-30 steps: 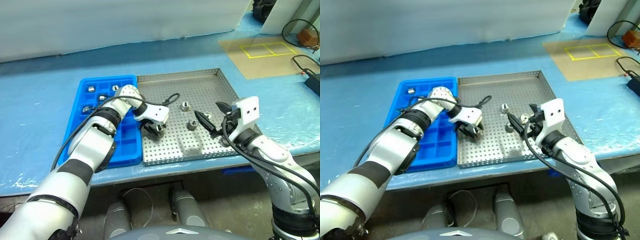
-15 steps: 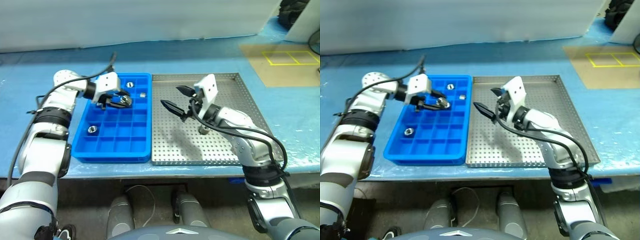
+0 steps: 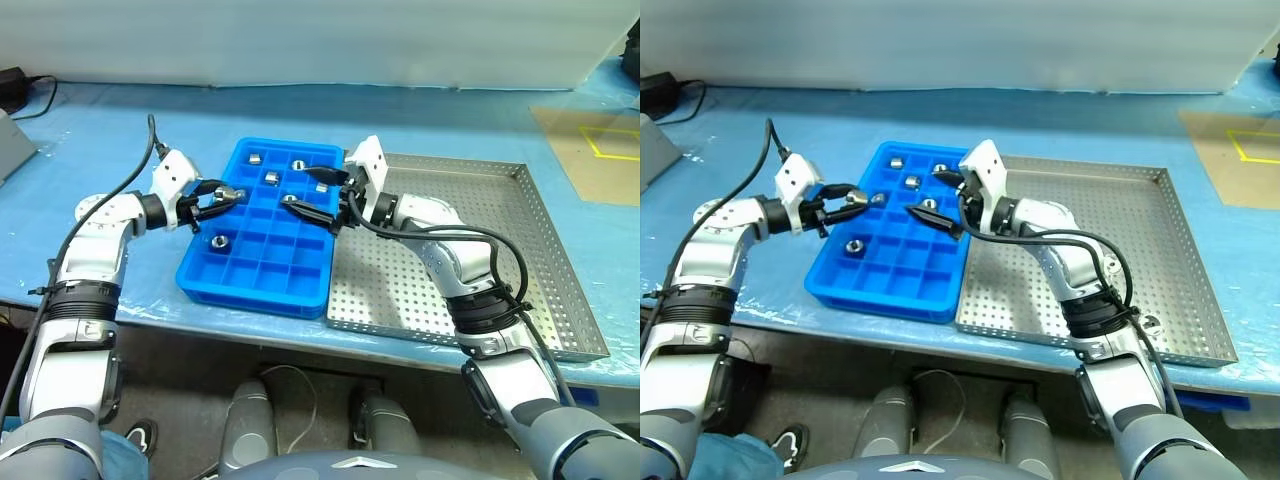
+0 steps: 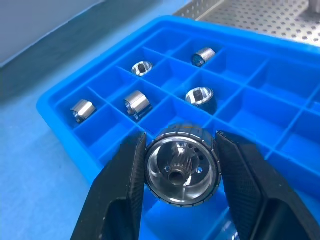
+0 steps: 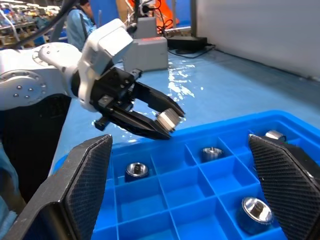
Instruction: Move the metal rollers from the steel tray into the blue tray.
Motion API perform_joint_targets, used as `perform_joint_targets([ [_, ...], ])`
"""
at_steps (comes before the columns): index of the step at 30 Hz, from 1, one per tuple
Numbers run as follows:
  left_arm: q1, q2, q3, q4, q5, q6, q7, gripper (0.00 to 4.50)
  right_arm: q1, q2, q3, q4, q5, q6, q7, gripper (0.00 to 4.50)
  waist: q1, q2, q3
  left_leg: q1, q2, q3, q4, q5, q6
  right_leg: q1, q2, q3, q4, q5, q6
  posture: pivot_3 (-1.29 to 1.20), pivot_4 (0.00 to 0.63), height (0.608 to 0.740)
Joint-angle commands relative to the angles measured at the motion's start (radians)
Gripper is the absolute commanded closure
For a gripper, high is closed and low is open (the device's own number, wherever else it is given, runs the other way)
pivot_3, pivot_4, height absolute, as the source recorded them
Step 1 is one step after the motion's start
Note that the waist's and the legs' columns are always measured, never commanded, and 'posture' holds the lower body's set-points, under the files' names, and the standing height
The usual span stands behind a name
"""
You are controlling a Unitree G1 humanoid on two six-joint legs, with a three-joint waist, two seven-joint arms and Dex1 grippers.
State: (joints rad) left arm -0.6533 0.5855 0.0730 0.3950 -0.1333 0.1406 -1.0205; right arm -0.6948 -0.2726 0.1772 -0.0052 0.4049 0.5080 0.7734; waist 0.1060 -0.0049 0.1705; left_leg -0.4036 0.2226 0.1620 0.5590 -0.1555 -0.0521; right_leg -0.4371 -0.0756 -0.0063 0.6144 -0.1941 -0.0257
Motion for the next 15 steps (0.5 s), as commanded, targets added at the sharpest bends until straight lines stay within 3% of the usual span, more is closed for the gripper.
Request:
perform_joint_targets([
  [1,0.002,-0.021,-0.022,-0.032,-0.009,0.001,0.026,2.66,-0.021,0.001,-0.007,-0.016,-0.003,-0.016,0.018,0.00,-0.001,0.000,0.000,0.000,0.000,0.000,0.000,0.000,0.000,0.000,0.000,0.000,0.000,0.000,0.000,0.08,0.150,0.740],
  [15,-0.026,-0.067,-0.110,0.115,0.041,-0.050,0.069,2.66,0.026,-0.018,-0.036,-0.076,-0.016,0.011,-0.027,0.00,-0.009,0.000,0.000,-0.001,0.000,0.000,-0.008,0.002,-0.004,-0.003,0.001,-0.001,-0.002,0.000,-0.001,0.00,0.150,0.740],
])
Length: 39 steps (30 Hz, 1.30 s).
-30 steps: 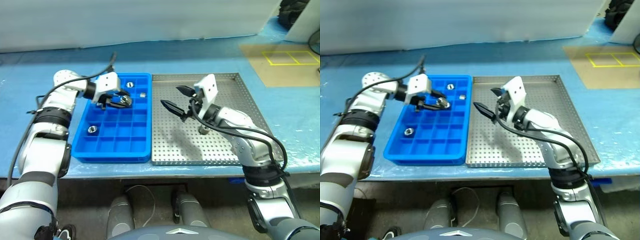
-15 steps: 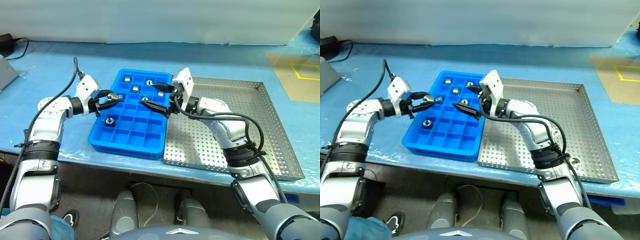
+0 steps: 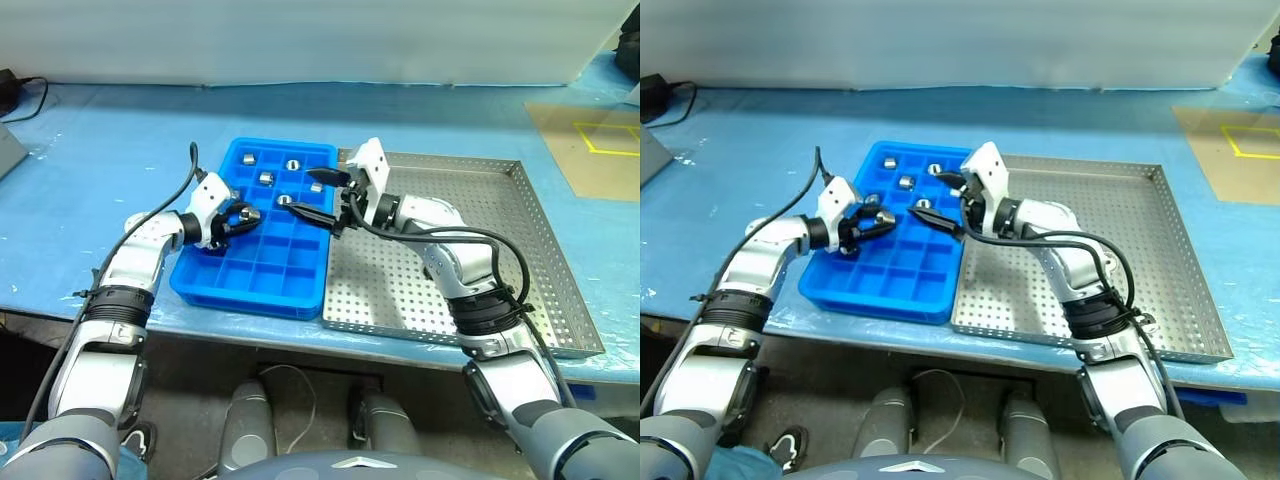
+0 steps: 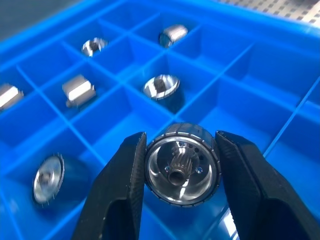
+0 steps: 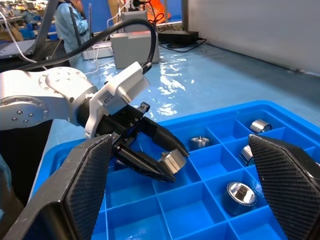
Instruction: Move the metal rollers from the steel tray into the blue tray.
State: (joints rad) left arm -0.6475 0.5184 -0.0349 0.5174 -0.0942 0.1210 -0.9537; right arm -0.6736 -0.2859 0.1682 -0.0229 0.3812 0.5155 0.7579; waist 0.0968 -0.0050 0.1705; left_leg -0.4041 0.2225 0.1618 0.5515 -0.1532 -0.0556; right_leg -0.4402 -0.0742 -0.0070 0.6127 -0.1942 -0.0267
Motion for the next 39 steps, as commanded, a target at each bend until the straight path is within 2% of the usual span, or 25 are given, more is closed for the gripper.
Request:
perform_joint_targets([
  [1,-0.033,-0.002,-0.008,0.002,0.007,-0.036,0.002,2.66,0.008,-0.007,-0.029,-0.063,0.009,0.005,-0.014,0.00,0.001,0.000,0.000,0.000,0.000,0.000,0.000,0.000,0.000,0.000,0.000,0.000,0.000,0.000,0.000,-0.01,0.150,0.740],
  [3,-0.037,-0.004,-0.016,0.013,0.011,-0.043,-0.002,2.66,0.013,-0.011,-0.032,-0.070,0.010,0.008,-0.019,0.00,0.000,0.000,0.000,0.000,0.000,0.000,0.000,0.000,0.000,0.000,0.000,0.000,0.000,0.000,0.000,-0.01,0.150,0.740],
  [10,-0.083,-0.014,-0.036,0.086,0.027,-0.085,-0.006,0.41,0.023,-0.016,-0.037,-0.085,0.013,0.015,-0.029,0.00,-0.001,0.000,0.000,0.000,0.000,0.000,0.000,0.000,-0.001,0.000,0.000,0.000,0.000,0.000,0.000,-0.03,0.150,0.740],
  [16,-0.103,-0.017,-0.019,0.039,-0.024,-0.046,-0.059,0.41,0.034,-0.025,-0.045,-0.098,0.018,0.021,-0.039,0.00,-0.002,0.000,0.000,0.000,0.000,0.000,-0.001,0.000,-0.001,0.000,0.000,0.000,0.000,0.000,0.000,-0.05,0.150,0.740],
  [20,-0.135,-0.065,-0.003,-0.114,-0.123,0.075,-0.086,0.41,0.056,-0.057,-0.068,-0.138,0.028,0.046,-0.039,0.00,0.003,0.000,0.000,0.000,0.000,0.000,-0.001,0.000,-0.001,0.001,0.000,0.000,-0.001,0.000,0.000,-0.05,0.150,0.740],
  [24,-0.210,-0.125,-0.035,-0.124,-0.132,0.069,-0.108,0.41,0.100,-0.131,-0.126,-0.191,0.063,0.096,-0.024,0.00,0.000,0.000,0.000,0.000,-0.001,0.000,0.000,0.001,-0.001,0.002,-0.001,0.000,-0.002,0.000,0.000,-0.13,0.150,0.740],
  [32,-0.425,-0.303,-0.102,0.220,-0.048,-0.157,-0.139,0.41,0.269,-0.293,-0.320,-0.341,0.121,0.193,-0.065,0.00,-0.025,0.000,0.000,0.001,-0.001,0.001,-0.001,0.000,0.001,0.003,0.000,0.002,-0.005,0.001,0.000,-0.31,0.150,0.740],
  [39,-0.529,-0.483,-0.176,0.533,0.052,-0.329,-0.178,0.41,0.451,-0.326,-0.481,-0.541,0.167,0.274,-0.180,0.00,-0.065,0.000,0.000,0.001,-0.003,0.002,0.000,-0.003,0.006,0.005,0.001,0.005,-0.009,0.001,0.002,-0.51,0.150,0.740],
])
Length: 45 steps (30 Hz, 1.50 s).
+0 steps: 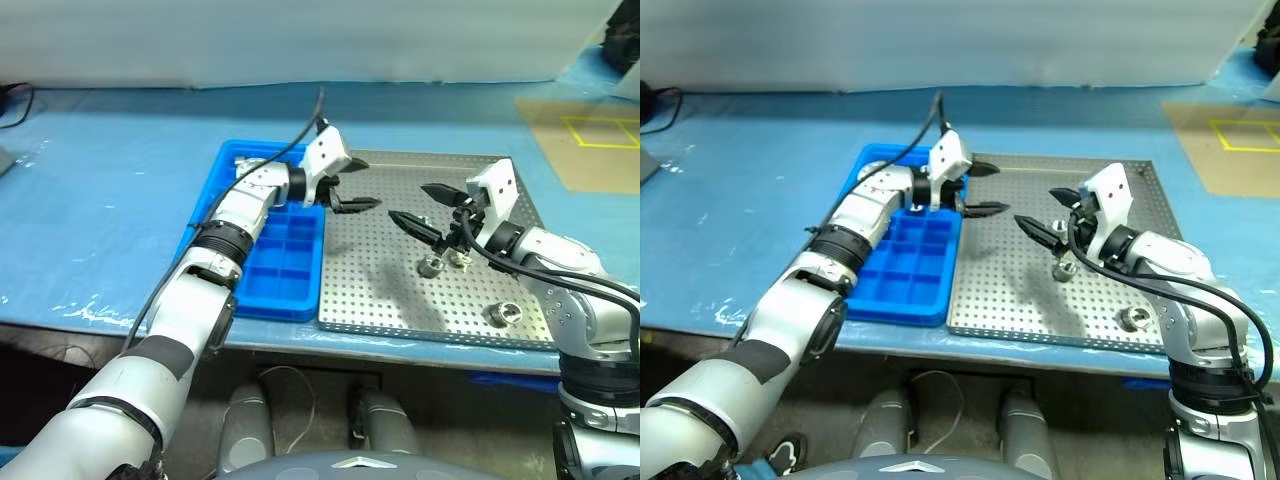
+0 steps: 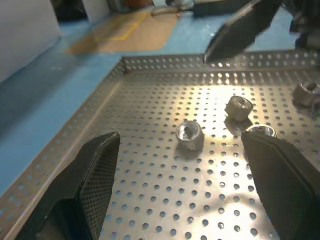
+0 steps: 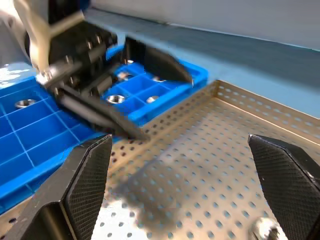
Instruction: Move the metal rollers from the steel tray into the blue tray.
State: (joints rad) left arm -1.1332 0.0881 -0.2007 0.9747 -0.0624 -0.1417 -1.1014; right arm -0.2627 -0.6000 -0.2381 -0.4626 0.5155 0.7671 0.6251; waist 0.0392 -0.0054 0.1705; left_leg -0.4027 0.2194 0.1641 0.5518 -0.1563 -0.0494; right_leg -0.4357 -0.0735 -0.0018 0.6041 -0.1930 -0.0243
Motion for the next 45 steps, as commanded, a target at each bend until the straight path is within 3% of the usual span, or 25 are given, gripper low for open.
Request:
perform_joint_targets([
  [1,-0.049,-0.077,-0.014,0.105,0.030,-0.082,-0.032,0.41,0.060,-0.010,-0.091,-0.127,0.036,0.032,-0.065,0.00,-0.017,0.000,0.000,0.000,-0.001,0.000,0.001,-0.001,0.001,0.000,0.000,0.001,0.000,0.000,0.001,-0.54,0.150,0.740],
  [5,-0.054,-0.175,-0.041,0.209,0.092,-0.140,-0.001,0.41,0.140,0.015,-0.158,-0.229,0.058,0.070,-0.151,0.00,-0.053,0.000,0.000,0.000,-0.001,0.002,0.006,-0.006,0.009,0.000,-0.001,0.003,-0.002,-0.001,0.006,-0.64,0.150,0.740],
  [10,-0.041,-0.221,-0.072,0.280,0.173,-0.177,0.053,0.41,0.215,0.033,-0.204,-0.328,0.098,0.105,-0.225,0.00,-0.101,0.001,0.000,-0.001,-0.002,0.004,0.011,-0.009,0.015,0.001,-0.001,0.004,-0.004,-0.002,0.013,-0.71,0.150,0.740],
  [20,-0.046,-0.238,-0.066,0.346,0.271,-0.184,0.296,0.41,0.288,0.027,-0.247,-0.394,0.149,0.128,-0.298,0.00,-0.185,0.004,-0.002,-0.008,-0.012,0.004,0.015,-0.016,0.027,0.004,-0.006,0.003,-0.020,0.003,0.021,-0.75,0.150,0.740],
  [30,-0.035,-0.245,-0.054,0.354,0.298,-0.161,0.275,0.41,0.281,0.011,-0.229,-0.384,0.162,0.121,-0.321,0.00,-0.236,0.005,-0.003,-0.014,-0.017,0.007,0.023,-0.025,0.048,0.009,-0.017,-0.001,-0.030,0.005,0.018,-0.75,0.150,0.740],
  [45,-0.018,-0.211,-0.052,0.358,0.339,-0.135,0.279,0.41,0.259,0.005,-0.195,-0.358,0.151,0.104,-0.327,0.00,-0.281,0.005,-0.003,-0.013,-0.019,0.007,0.025,-0.027,0.052,0.012,-0.020,-0.003,-0.032,0.003,0.023,-0.72,0.150,0.740],
])
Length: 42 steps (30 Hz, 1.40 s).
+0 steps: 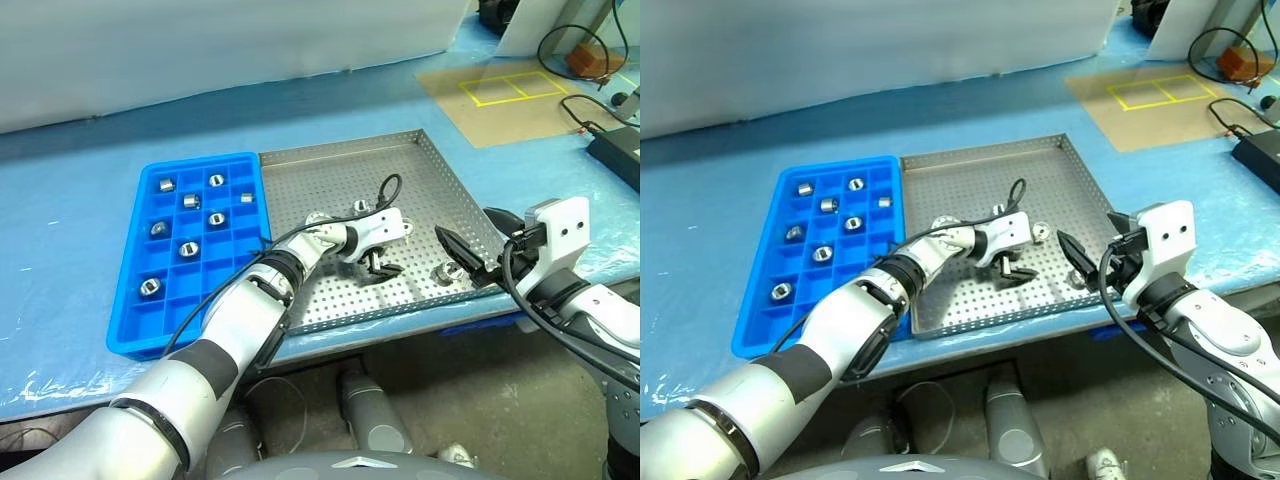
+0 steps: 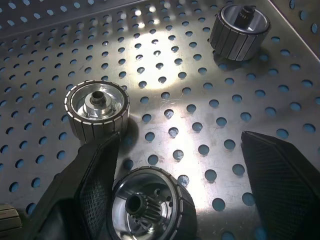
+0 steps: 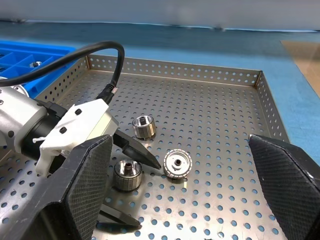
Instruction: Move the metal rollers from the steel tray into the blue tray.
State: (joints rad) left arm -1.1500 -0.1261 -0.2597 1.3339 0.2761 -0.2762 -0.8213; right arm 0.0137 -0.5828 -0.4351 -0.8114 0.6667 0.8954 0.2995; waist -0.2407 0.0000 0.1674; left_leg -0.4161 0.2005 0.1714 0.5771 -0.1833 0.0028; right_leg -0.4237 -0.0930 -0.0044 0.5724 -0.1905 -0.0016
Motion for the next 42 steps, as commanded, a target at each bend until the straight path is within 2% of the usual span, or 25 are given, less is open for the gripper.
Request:
perform_joint_targets([
  [1,0.000,0.004,0.009,-0.002,0.000,-0.002,-0.003,0.41,-0.020,-0.013,0.003,-0.006,0.000,-0.026,-0.002,0.00,-0.002,0.000,0.000,0.000,0.000,0.000,0.000,0.000,0.000,0.000,0.000,0.000,0.000,0.000,0.000,-0.72,0.150,0.740],
  [4,0.001,0.006,0.011,-0.003,0.000,0.001,-0.010,1.01,-0.027,-0.016,0.011,0.004,-0.003,-0.032,-0.001,0.00,-0.003,0.000,0.000,0.000,0.000,0.000,0.000,0.000,0.000,0.000,0.000,0.000,0.000,0.000,0.000,-0.72,0.150,0.740],
  [7,0.003,0.012,0.001,0.000,0.011,0.013,-0.018,1.98,-0.033,-0.016,0.018,0.010,-0.006,-0.035,0.000,0.00,-0.008,0.000,0.000,0.000,0.000,0.000,0.000,0.000,0.001,0.000,0.000,0.000,0.000,0.000,0.000,-0.71,0.150,0.740],
  [11,0.008,0.016,0.004,-0.002,0.008,0.010,-0.031,1.98,-0.040,-0.016,0.025,0.017,-0.009,-0.038,0.002,0.00,-0.014,0.000,0.000,0.000,0.000,0.000,0.000,0.000,0.001,0.000,0.000,-0.001,0.000,0.001,-0.002,-0.71,0.150,0.740],
  [13,0.009,0.019,0.006,-0.003,0.008,0.009,-0.034,2.53,-0.043,-0.018,0.028,0.021,-0.011,-0.040,0.004,0.00,-0.017,0.000,0.000,0.000,0.000,0.000,0.000,0.000,0.001,0.001,0.000,-0.001,0.000,0.001,-0.001,-0.70,0.150,0.740],
  [14,0.008,0.020,0.007,-0.003,0.007,0.010,-0.030,2.60,-0.044,-0.018,0.028,0.023,-0.011,-0.041,0.005,0.00,-0.019,0.000,0.000,0.000,0.000,0.000,0.000,0.000,0.001,0.001,0.000,-0.001,0.000,0.000,0.000,-0.70,0.150,0.740],
  [17,0.006,0.023,0.009,-0.005,0.005,0.010,-0.035,2.59,-0.049,-0.020,0.033,0.028,-0.015,-0.043,0.008,0.00,-0.020,0.000,0.000,0.000,0.000,0.000,0.000,0.000,0.001,0.001,0.000,-0.001,0.000,0.000,0.000,-0.70,0.150,0.740],
  [21,0.004,0.035,0.040,-0.021,-0.037,-0.008,-0.141,2.59,-0.060,-0.019,0.042,0.035,-0.018,-0.046,0.011,0.00,-0.021,0.000,0.000,0.000,0.000,0.000,0.000,0.000,0.001,0.001,-0.001,-0.001,0.000,0.000,0.000,-0.69,0.150,0.740],
  [28,-0.010,0.117,0.120,-0.120,-0.139,-0.065,-0.257,2.59,-0.074,-0.018,0.061,0.051,-0.017,-0.054,0.024,0.00,-0.020,0.000,0.000,0.000,0.001,0.000,0.000,0.000,0.001,0.001,-0.001,-0.001,0.000,0.003,-0.005,-0.64,0.150,0.740],
  [32,0.079,0.206,0.126,-0.283,-0.194,-0.097,-0.373,2.59,-0.121,-0.005,0.123,0.088,-0.021,-0.068,0.041,0.00,-0.017,0.001,0.000,0.001,0.001,0.000,0.000,0.000,0.001,0.001,-0.001,-0.001,0.000,0.004,-0.006,-0.57,0.150,0.740],
  [36,0.164,0.304,0.114,-0.428,-0.200,-0.073,-0.379,2.59,-0.207,0.007,0.211,0.150,-0.025,-0.086,0.073,0.00,-0.007,0.001,0.000,0.002,0.003,0.000,-0.001,0.000,0.001,0.001,-0.001,-0.003,0.001,0.004,-0.007,-0.48,0.150,0.740],
  [40,0.278,0.396,0.117,-0.633,-0.233,-0.006,-0.405,2.59,-0.326,0.020,0.301,0.258,-0.046,-0.122,0.133,0.00,0.028,0.001,0.000,0.002,0.005,0.000,-0.001,0.000,0.001,0.001,0.000,-0.003,0.002,0.005,-0.008,-0.37,0.150,0.740],
  [42,0.358,0.445,0.124,-0.800,-0.266,0.064,-0.409,2.59,-0.405,0.041,0.368,0.336,-0.061,-0.147,0.188,0.00,0.051,0.001,0.000,0.003,0.005,0.000,-0.001,0.000,0.001,0.001,0.000,-0.003,0.004,0.005,-0.008,-0.29,0.150,0.740],
])
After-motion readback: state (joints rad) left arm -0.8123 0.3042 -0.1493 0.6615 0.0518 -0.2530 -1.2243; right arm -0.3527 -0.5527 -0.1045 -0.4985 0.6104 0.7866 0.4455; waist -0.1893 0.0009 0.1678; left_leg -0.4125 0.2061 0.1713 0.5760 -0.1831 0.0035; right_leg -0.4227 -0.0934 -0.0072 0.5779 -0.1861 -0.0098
